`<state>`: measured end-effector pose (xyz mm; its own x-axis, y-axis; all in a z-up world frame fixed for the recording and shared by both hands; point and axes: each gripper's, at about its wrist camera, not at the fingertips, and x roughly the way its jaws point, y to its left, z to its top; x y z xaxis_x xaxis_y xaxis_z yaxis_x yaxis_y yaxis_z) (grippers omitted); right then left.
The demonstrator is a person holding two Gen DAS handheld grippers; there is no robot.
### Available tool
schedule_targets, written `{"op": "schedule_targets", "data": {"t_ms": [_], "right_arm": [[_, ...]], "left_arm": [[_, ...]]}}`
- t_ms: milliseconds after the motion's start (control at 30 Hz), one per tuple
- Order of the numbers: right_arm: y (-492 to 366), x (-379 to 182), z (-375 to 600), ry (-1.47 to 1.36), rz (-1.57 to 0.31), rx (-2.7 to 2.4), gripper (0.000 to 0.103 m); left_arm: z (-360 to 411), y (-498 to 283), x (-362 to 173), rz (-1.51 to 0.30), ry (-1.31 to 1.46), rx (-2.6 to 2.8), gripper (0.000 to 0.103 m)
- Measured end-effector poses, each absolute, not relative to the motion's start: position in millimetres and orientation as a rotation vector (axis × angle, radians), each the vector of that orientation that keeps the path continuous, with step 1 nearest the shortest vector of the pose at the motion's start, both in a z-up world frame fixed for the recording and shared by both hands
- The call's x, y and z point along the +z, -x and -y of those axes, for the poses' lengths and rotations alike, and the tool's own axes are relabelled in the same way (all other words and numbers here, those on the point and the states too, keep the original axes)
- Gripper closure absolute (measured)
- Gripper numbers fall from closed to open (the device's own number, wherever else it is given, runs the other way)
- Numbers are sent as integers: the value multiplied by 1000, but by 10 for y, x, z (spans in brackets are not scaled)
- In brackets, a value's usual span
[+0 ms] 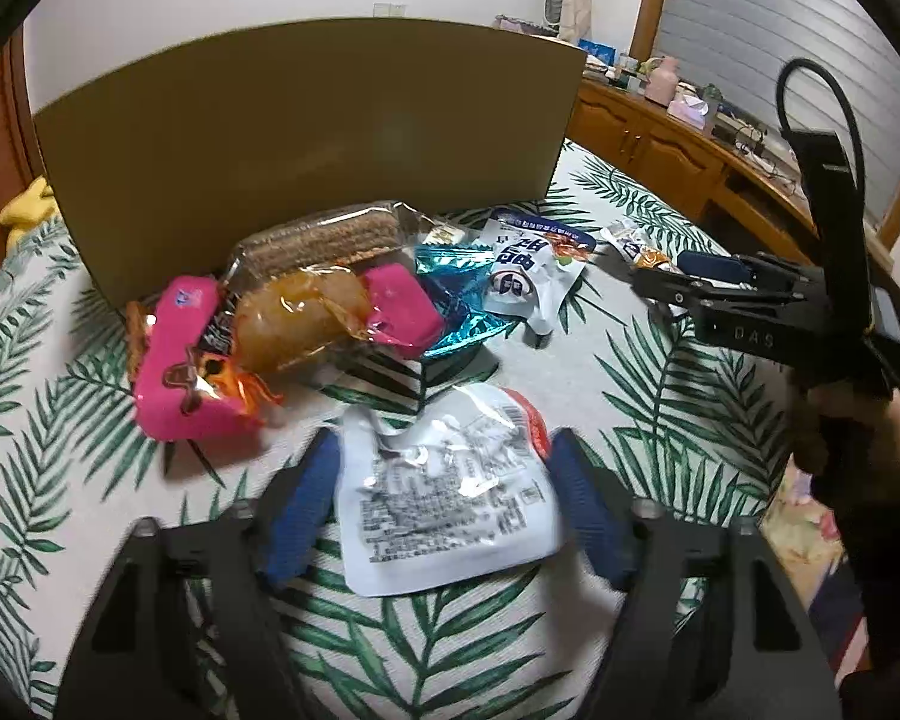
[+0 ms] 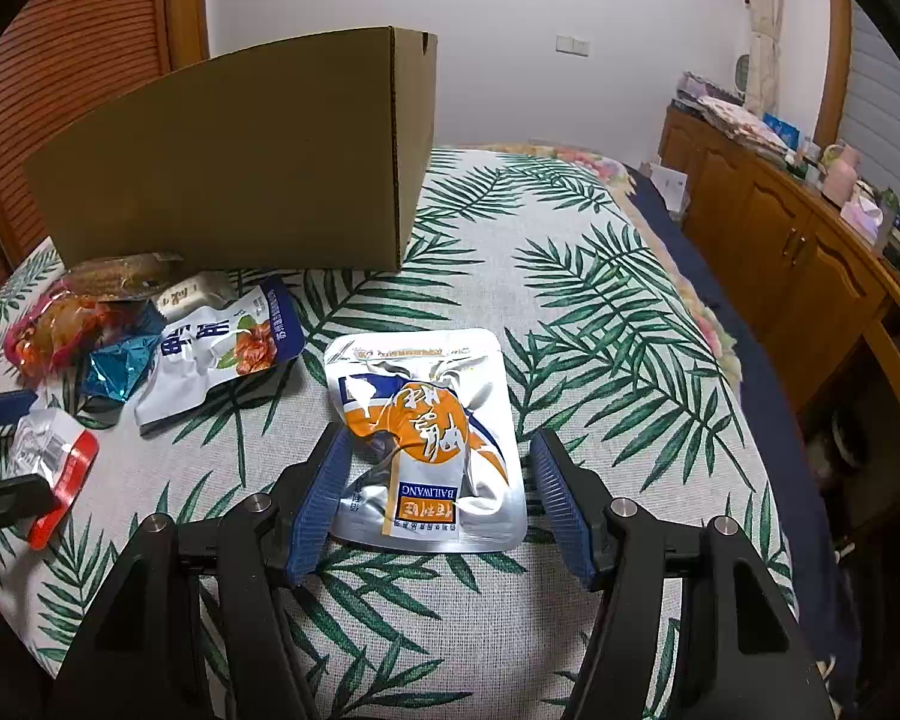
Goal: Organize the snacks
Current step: 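Grasp the white printed pouch with left tool while right grasps silver-orange pouch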
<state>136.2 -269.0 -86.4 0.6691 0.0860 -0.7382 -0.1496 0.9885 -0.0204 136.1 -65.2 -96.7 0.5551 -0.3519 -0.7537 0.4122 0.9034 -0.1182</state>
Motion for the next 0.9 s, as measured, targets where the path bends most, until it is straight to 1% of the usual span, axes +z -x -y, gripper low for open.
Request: {"op": "schedule_targets", "data": {"t_ms": [167,267,300,333,500,667,733,867,900], "right_arm": [[-1347,-854,2675,84,-827,132,40],[-1346,-857,2674,85,-827,131,40],[-1347,-857,2674,86,-827,131,40],[-1347,-856,2674,86,-827,131,40],[-1356,-855,2682,77,-832,134,40],[-1372,-859,2691,70,-838,140,39],[-1367,-857,2691,69,-837,139,39],[-1363,-857,2688,70,-836,138,39],[-1364,-857,2689,70,-837,139,39]], "left_arm": [[679,-1258,-976,-858,-107,-460,38],[677,-1225,-955,-847,-105,-478,46],[698,-1200,-933,-837,-116,-487,51],[711,-1182,-919,-834,-128,-484,53],[703,-1202,-899,-843,-114,-492,57],[622,-1254,-893,-867,-57,-495,53],[602,-1274,-904,-880,-49,-478,42],[542,-1280,-930,-887,-22,-463,40],[535,-1278,-933,-890,-23,-460,38]]}}
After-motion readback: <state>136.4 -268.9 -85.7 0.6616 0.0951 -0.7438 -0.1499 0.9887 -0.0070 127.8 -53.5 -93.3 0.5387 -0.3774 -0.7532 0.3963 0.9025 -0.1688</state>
